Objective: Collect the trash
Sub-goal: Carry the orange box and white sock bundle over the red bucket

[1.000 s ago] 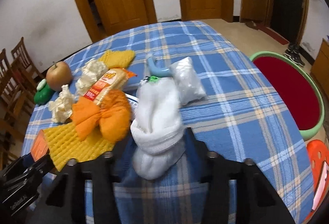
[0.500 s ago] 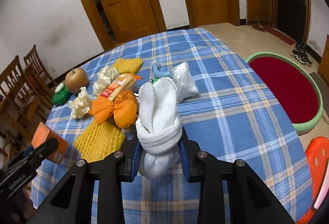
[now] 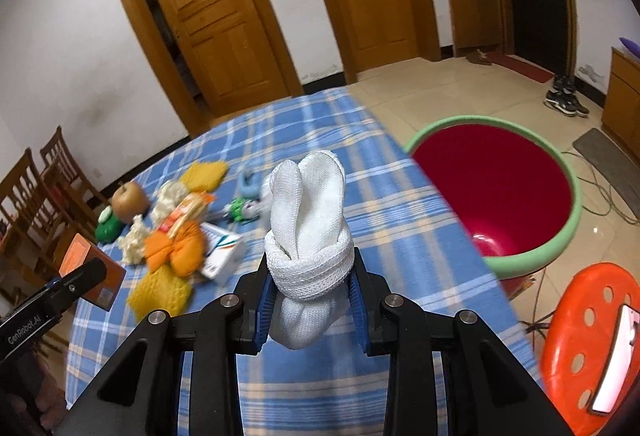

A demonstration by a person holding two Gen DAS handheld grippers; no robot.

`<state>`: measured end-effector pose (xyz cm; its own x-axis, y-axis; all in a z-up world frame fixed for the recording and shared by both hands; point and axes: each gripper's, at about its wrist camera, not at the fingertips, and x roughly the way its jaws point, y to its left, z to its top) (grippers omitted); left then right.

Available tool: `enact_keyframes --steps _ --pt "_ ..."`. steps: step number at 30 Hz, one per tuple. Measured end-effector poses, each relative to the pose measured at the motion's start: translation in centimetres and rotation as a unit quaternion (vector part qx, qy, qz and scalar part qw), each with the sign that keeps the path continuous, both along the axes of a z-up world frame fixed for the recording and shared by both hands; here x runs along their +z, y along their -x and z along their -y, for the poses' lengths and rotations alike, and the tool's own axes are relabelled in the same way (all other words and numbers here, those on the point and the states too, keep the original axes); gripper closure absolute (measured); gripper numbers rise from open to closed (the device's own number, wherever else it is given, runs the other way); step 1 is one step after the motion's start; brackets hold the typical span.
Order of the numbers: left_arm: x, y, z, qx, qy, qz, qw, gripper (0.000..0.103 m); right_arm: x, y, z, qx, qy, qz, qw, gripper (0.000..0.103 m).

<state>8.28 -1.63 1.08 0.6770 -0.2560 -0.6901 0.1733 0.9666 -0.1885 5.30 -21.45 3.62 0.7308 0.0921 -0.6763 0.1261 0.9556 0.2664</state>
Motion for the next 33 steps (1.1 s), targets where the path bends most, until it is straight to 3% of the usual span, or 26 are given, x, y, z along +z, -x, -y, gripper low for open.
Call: enact_keyframes --steps 12,25,30,33 --pt "0.2 -2.6 8.0 -0.067 -0.011 -0.009 0.9976 0.044 -1.0 -0.7 7.5 -0.059 -0.008 -0.005 0.998 0.07" --pt "-1.2 -5.8 16.4 -0.129 -0.034 -0.024 0.9908 0.044 -3.8 -2.9 13.9 -0.114 -0.031 -0.04 0.992 0.067" --pt "-1.5 -6.6 18.7 -0.148 -0.044 -0.021 0.9879 0.044 -4.2 -3.1 15.2 -0.128 -0.038 -0.041 0.99 0.063" --pt "-1.8 -6.7 19.9 -0.157 -0.05 -0.021 0.9862 0.044 -4.2 -2.9 15.8 -0.136 -0.044 -0.036 0.989 0.053"
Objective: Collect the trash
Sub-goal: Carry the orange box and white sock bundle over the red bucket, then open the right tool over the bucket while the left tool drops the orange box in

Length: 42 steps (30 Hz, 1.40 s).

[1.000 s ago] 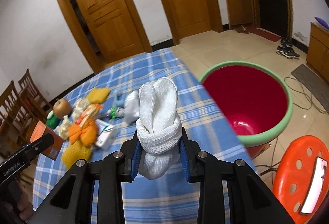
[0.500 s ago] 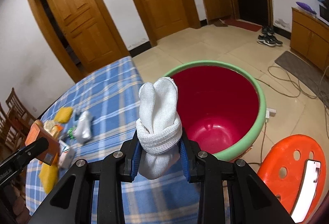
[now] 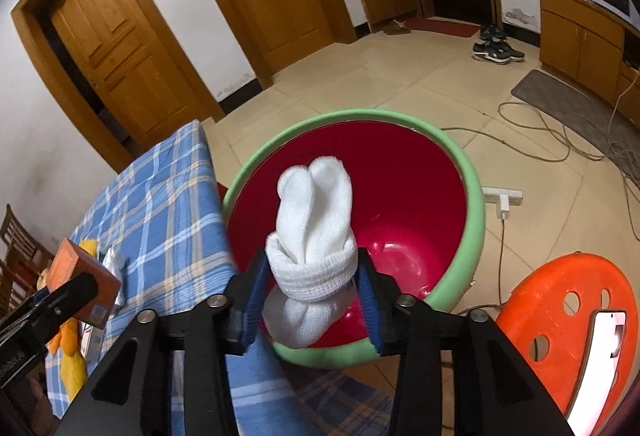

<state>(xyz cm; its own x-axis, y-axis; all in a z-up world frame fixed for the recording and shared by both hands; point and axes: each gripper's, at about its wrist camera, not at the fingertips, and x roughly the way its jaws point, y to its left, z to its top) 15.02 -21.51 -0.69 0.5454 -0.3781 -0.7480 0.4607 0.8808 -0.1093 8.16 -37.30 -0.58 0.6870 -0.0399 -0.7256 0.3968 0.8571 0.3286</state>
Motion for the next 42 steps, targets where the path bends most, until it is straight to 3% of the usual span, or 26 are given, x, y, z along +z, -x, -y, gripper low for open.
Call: enact_keyframes --steps 2,4,17,23,25,28,42 --pt "-0.2 -0.1 0.6 -0.005 -0.002 -0.002 1.0 0.044 0.0 0.2 0.4 -0.003 -0.008 0.005 1.0 0.043" --pt "-0.4 -0.1 1.4 -0.011 -0.004 -0.004 0.9999 0.044 0.2 0.5 0.7 -0.004 -0.011 0.01 1.0 0.04" --pt "-2.3 -0.9 6.2 -0.051 -0.032 -0.009 0.9981 0.044 0.9 3.7 3.5 -0.057 -0.031 0.023 0.998 0.04" --pt "-2.4 -1.9 8.7 -0.072 -0.018 -0.011 0.9971 0.043 0.4 4.2 4.4 -0.074 -0.035 0.018 0.996 0.04" --pt "-2.4 -2.2 9.3 -0.074 -0.013 -0.018 0.997 0.037 0.2 4.3 4.6 -0.076 -0.037 0.017 0.996 0.04" --pt "-2.1 -2.2 9.6 -0.07 0.0 -0.021 0.9973 0.03 0.1 4.5 4.6 -0.079 -0.039 0.017 0.996 0.04" --pt "-1.2 -1.2 5.9 -0.022 0.001 -0.023 0.9995 0.029 1.2 4.9 3.2 -0.063 -0.038 0.029 0.997 0.04"
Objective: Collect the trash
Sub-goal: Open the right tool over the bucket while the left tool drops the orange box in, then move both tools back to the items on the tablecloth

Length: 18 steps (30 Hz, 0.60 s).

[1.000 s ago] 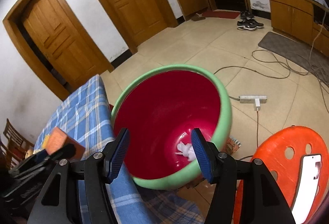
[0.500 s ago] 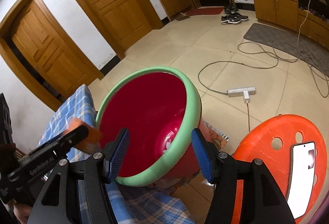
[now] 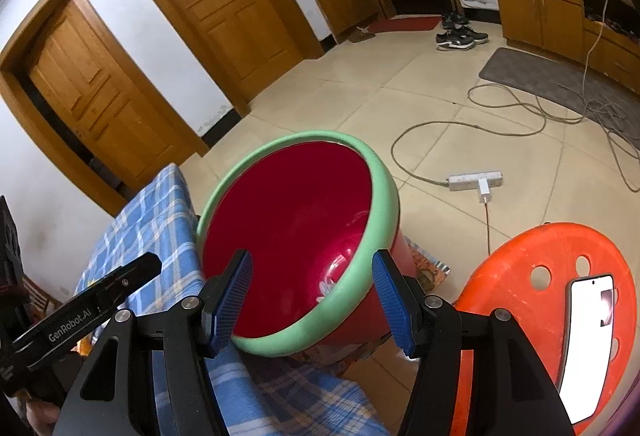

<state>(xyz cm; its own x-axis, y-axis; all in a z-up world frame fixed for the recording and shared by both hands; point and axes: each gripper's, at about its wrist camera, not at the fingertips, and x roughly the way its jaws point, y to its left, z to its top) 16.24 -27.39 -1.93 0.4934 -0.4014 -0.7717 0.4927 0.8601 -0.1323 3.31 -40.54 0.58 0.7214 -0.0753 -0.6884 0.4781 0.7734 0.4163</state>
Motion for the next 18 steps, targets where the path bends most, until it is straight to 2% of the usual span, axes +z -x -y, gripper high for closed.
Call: enact_keyframes --steps 11,18 --pt "2.0 1.6 -6.7 0.065 0.004 0.016 0.9978 0.028 1.5 0.2 -3.6 0.044 0.008 0.011 0.999 0.038" --pt "3.0 2.4 -11.7 0.112 -0.002 0.031 0.9932 0.028 2.4 0.0 -6.8 0.079 0.016 0.011 0.997 0.038"
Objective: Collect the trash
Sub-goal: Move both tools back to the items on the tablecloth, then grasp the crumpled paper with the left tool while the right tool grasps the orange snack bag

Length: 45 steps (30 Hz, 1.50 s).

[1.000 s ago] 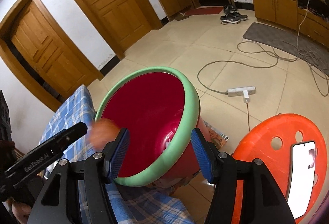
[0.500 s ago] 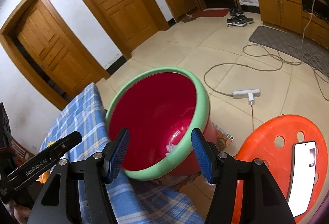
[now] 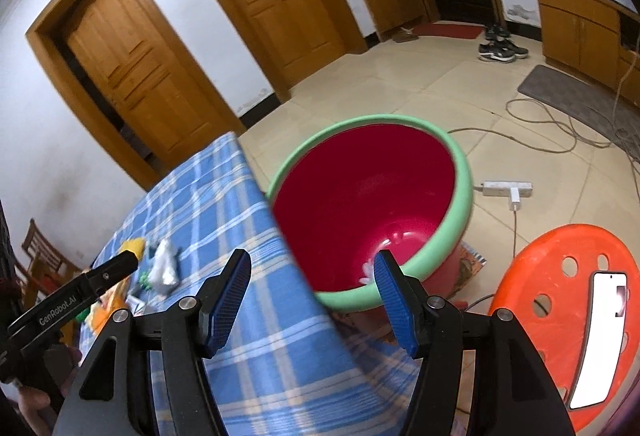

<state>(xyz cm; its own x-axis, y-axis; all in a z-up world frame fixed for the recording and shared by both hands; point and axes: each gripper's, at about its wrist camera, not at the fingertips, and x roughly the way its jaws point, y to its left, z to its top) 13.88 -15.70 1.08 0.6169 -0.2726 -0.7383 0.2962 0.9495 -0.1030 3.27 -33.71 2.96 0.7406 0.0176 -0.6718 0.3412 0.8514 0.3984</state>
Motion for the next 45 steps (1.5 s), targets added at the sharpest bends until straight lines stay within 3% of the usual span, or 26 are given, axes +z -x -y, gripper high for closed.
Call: enact_keyframes --steps 14,25,37,45 --pt "0.0 0.5 -10.7 0.105 -0.008 0.007 0.9944 0.028 0.9 -2.0 -7.4 0.077 0.026 -0.008 0.997 0.037" --pt "-3.1 -1.3 -18.0 0.174 -0.022 -0.017 0.9844 0.028 0.7 -4.5 -13.4 0.132 0.049 -0.016 0.99 0.037" --pt "-6.4 -3.7 -21.4 0.19 -0.002 -0.05 0.9805 0.028 -0.2 -7.4 -18.9 0.192 0.07 -0.025 0.979 0.037" --pt "-7.7 -4.3 -21.3 0.186 0.002 -0.055 0.9809 0.028 -1.0 -8.9 -21.9 0.231 0.075 -0.022 0.97 0.037"
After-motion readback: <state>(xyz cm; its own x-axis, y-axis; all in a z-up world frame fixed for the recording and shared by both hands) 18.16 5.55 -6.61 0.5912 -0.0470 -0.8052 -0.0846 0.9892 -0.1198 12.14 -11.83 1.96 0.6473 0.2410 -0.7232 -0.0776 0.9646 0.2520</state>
